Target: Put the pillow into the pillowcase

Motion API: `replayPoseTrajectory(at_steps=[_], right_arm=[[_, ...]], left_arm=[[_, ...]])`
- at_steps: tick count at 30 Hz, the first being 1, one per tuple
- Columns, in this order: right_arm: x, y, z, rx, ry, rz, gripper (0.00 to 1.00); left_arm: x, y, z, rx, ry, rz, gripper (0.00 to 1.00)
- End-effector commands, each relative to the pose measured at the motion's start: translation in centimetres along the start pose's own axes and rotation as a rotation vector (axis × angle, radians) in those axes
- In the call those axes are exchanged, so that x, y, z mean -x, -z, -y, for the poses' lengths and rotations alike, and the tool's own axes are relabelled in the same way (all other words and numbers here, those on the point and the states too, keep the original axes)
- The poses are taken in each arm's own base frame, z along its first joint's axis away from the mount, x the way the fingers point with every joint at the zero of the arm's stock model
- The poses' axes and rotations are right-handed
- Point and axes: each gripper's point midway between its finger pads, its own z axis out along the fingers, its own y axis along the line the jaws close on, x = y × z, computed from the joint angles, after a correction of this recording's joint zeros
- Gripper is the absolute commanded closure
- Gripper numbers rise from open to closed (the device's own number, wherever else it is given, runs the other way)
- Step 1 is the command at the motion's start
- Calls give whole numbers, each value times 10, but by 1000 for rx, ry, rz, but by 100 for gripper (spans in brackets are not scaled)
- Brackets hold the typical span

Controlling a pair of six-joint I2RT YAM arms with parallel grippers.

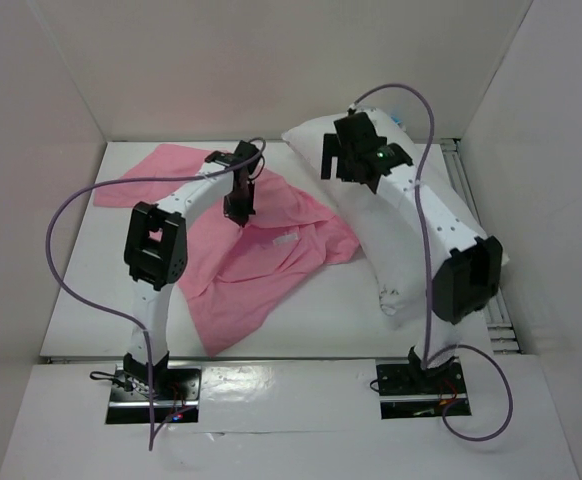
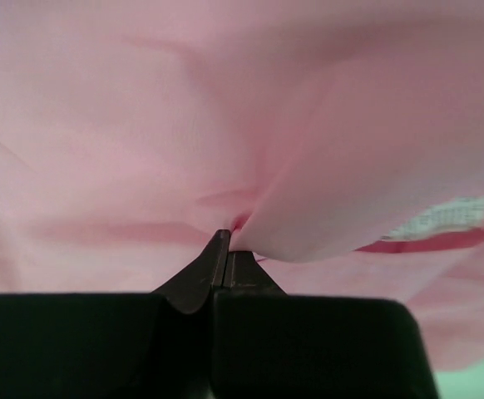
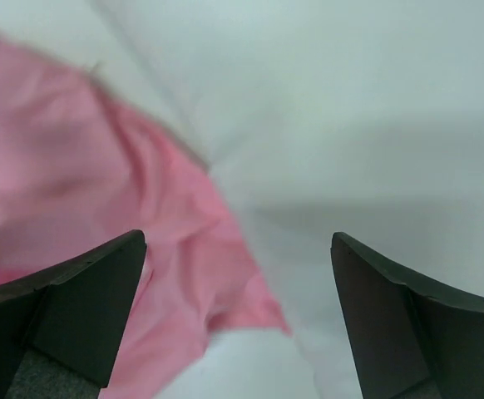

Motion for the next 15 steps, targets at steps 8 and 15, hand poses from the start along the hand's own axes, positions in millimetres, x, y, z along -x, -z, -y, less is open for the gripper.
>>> replayPoseTrajectory(at_steps=[8, 15], right_arm=[[20, -138, 51, -262, 44, -78, 17], [68, -95, 20, -24, 7, 41, 100]], left_arm=[[43, 77, 17, -222, 41, 128, 100], [51, 79, 12, -275, 93, 121, 100]])
